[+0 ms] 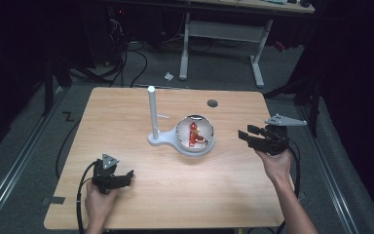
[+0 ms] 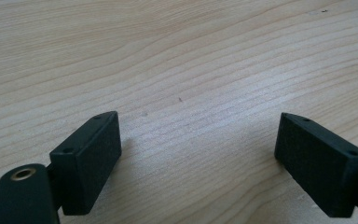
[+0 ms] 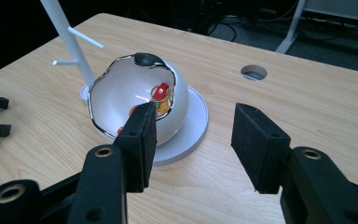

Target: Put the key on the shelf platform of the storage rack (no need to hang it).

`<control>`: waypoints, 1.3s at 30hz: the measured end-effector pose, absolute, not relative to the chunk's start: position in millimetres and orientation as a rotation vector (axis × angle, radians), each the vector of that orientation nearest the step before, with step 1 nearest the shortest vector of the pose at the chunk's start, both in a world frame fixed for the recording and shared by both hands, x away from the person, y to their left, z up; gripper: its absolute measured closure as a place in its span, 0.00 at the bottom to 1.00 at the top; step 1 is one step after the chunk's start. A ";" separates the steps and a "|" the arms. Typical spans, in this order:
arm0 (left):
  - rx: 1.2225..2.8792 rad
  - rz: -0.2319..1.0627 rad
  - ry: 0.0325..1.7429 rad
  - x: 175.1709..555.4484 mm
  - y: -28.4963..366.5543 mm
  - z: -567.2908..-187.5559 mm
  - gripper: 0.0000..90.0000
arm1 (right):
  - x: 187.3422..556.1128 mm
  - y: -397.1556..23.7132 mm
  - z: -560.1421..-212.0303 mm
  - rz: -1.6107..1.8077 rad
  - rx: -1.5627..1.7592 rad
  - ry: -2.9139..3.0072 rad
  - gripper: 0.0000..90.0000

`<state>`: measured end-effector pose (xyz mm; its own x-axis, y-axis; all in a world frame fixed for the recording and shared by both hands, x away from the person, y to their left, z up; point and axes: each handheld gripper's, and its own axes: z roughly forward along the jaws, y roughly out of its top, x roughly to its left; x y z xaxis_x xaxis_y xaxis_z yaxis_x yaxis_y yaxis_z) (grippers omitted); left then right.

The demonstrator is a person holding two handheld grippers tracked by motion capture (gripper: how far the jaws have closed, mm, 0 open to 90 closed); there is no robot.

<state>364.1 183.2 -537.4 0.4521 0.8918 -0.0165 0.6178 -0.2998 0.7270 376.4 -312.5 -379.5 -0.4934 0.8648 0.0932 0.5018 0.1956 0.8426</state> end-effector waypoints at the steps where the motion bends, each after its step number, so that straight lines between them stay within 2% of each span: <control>1: 2.031 0.521 1.257 364.1 183.2 -537.3 0.17 | 374.8 -313.4 -379.2 1.223 1.278 2.071 0.56; 22: 2.032 0.521 1.257 364.1 183.2 -537.3 0.17 | 343.4 -339.1 -390.7 1.272 1.333 2.008 0.56; 39: 2.032 0.523 1.257 364.0 183.2 -537.3 0.17 | 329.6 -332.0 -408.8 1.305 1.350 2.033 0.56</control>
